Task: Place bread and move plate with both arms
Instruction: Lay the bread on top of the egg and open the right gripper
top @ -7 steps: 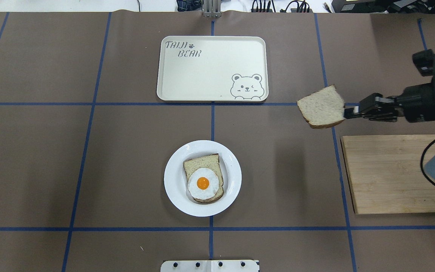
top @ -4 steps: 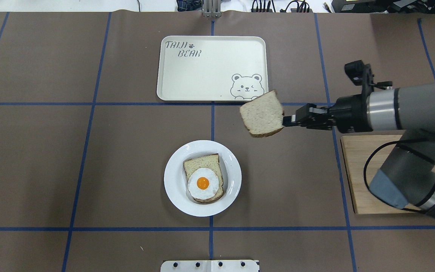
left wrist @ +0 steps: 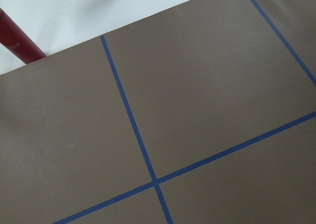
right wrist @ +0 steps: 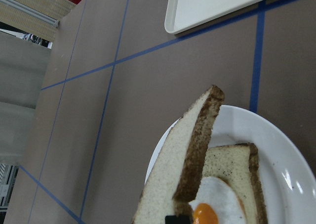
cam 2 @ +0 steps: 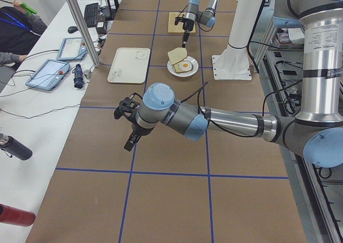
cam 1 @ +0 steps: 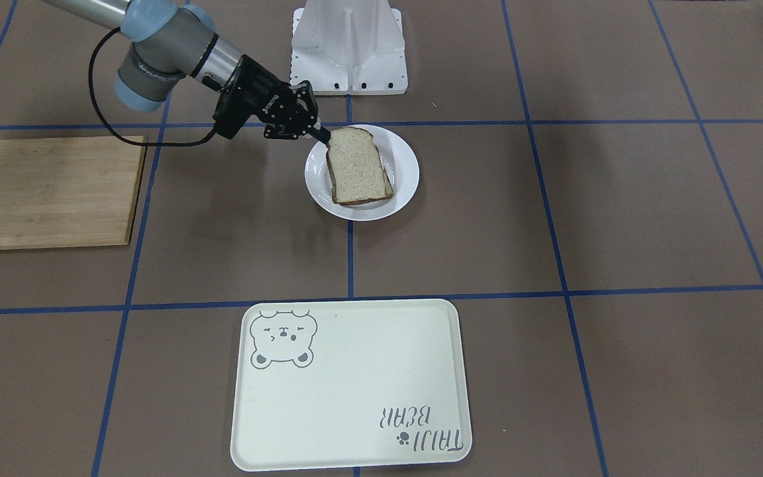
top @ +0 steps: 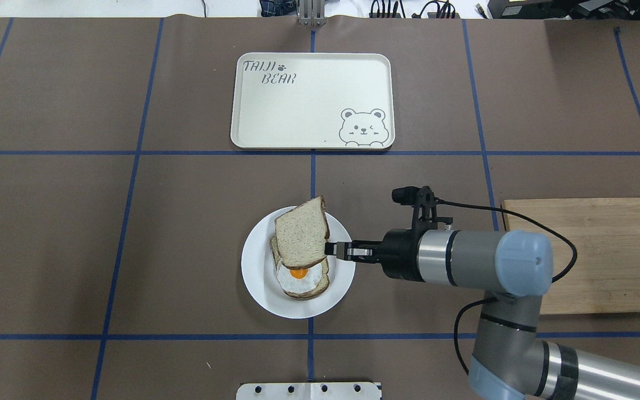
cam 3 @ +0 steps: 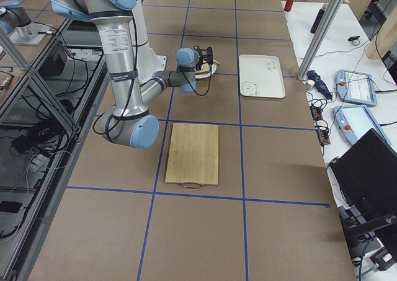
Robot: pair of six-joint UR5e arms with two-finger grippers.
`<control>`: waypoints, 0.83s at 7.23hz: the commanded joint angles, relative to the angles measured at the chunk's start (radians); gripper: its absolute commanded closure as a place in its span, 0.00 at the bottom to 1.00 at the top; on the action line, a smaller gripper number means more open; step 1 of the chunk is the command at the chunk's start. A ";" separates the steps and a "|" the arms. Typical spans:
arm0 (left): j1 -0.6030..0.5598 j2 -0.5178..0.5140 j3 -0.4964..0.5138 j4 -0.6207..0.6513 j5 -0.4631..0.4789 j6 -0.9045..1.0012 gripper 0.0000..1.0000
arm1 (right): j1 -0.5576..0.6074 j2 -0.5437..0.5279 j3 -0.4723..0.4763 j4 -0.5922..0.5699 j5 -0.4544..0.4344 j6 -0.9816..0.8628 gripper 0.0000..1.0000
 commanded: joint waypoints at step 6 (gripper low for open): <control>0.000 0.002 0.002 0.001 -0.001 -0.002 0.02 | -0.068 -0.038 -0.049 0.006 -0.077 -0.084 1.00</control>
